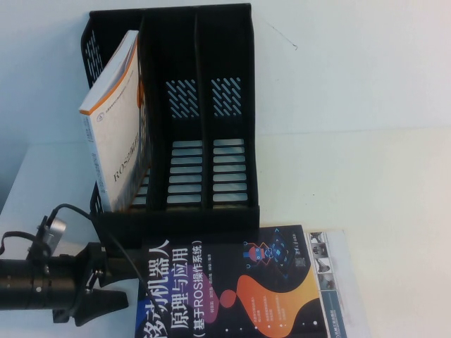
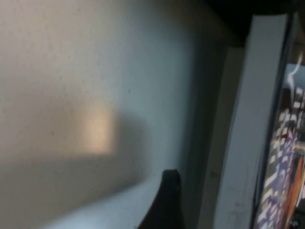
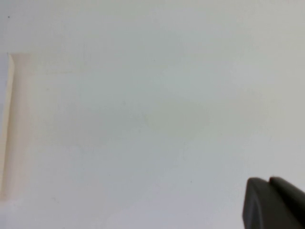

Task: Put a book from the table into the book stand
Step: Pick up the book with your left arm

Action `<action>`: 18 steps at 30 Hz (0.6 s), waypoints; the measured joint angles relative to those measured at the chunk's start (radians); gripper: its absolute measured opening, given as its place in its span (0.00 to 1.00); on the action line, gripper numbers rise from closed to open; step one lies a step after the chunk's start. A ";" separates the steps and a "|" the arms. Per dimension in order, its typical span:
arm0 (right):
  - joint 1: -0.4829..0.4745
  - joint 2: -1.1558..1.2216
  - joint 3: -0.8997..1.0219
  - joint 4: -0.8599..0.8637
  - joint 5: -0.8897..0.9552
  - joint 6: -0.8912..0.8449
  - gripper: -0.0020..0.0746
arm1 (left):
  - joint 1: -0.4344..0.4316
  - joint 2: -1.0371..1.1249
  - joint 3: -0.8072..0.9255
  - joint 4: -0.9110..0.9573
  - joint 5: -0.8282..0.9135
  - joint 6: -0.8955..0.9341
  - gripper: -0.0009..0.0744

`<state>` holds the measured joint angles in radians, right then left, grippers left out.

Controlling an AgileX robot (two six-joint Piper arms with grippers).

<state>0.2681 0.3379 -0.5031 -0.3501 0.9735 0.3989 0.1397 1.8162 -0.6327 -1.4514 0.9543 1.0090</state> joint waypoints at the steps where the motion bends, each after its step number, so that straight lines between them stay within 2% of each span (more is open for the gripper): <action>1: 0.000 0.000 0.000 0.000 0.000 0.000 0.03 | -0.006 0.011 0.000 0.000 0.004 0.005 0.83; 7: 0.000 0.000 0.000 0.008 -0.006 0.000 0.03 | -0.064 0.030 0.000 -0.032 0.013 0.036 0.76; 13: 0.000 0.000 0.000 0.041 -0.010 0.000 0.03 | -0.113 0.052 0.000 -0.046 0.001 0.058 0.75; 18: 0.000 0.000 0.000 0.063 -0.010 0.000 0.03 | -0.117 0.080 -0.002 -0.053 0.007 0.076 0.74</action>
<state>0.2681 0.3379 -0.5031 -0.2875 0.9636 0.3989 0.0229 1.8959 -0.6350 -1.5040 0.9612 1.0846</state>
